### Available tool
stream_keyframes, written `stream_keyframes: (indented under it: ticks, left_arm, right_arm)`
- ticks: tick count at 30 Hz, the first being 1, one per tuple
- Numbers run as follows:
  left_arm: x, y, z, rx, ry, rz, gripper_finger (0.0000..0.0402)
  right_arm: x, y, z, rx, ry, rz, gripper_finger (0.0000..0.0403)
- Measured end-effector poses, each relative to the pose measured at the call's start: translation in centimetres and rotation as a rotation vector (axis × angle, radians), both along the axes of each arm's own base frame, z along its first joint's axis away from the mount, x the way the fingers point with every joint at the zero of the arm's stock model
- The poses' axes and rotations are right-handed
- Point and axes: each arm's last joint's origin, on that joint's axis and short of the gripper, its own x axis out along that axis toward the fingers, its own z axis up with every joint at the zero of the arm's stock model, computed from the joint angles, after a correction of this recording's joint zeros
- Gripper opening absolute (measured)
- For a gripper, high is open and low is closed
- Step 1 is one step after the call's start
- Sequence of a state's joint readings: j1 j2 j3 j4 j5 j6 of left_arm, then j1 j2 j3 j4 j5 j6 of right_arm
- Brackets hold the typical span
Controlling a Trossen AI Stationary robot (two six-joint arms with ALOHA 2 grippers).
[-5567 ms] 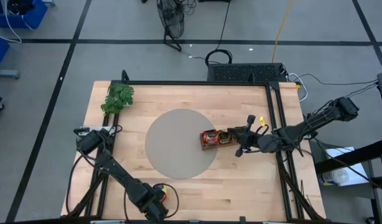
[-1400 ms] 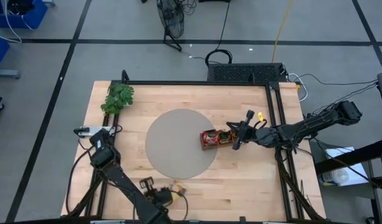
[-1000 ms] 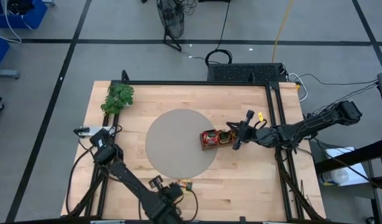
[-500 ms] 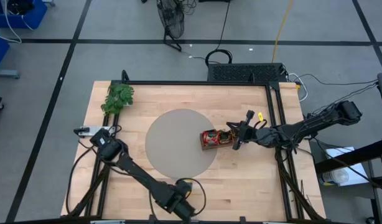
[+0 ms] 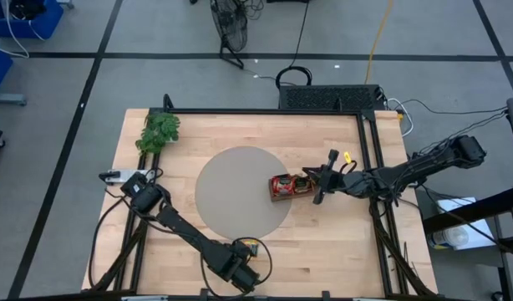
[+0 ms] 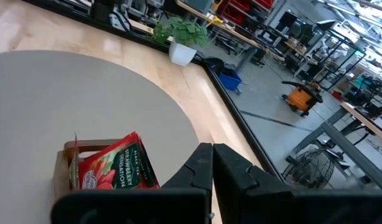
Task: Pick & Place Tea
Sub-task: Put the yellow tea bag into the right section of the wooden organizer
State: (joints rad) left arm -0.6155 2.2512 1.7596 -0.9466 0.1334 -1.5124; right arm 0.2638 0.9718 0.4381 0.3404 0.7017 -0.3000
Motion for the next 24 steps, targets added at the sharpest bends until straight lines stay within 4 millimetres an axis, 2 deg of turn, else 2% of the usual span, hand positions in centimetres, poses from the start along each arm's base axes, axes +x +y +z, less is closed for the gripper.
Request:
stream_keyframes:
  ticks: [5, 12, 16, 24]
  left_arm:
    - [-0.7, 0.5, 2.3, 0.007, 0.004, 0.008, 0.0232]
    - [-1.9, 0.8, 2.9, 0.083, 0.054, 0.043, 0.0220]
    - [-2.6, 0.5, 1.8, 0.143, 0.032, 0.027, 0.0224]
    - [-4.5, 0.6, -2.0, 0.070, 0.120, 0.089, 0.0230]
  right_arm:
    - [0.0, 0.0, 0.0, 0.000, 0.000, -0.001, 0.0000]
    - [0.0, 0.0, 0.0, -0.001, 0.001, -0.001, 0.0000]
    - [0.0, 0.0, 0.0, -0.001, 0.001, -0.002, 0.0000]
    - [0.0, 0.0, 0.0, -0.001, 0.001, -0.002, 0.0000]
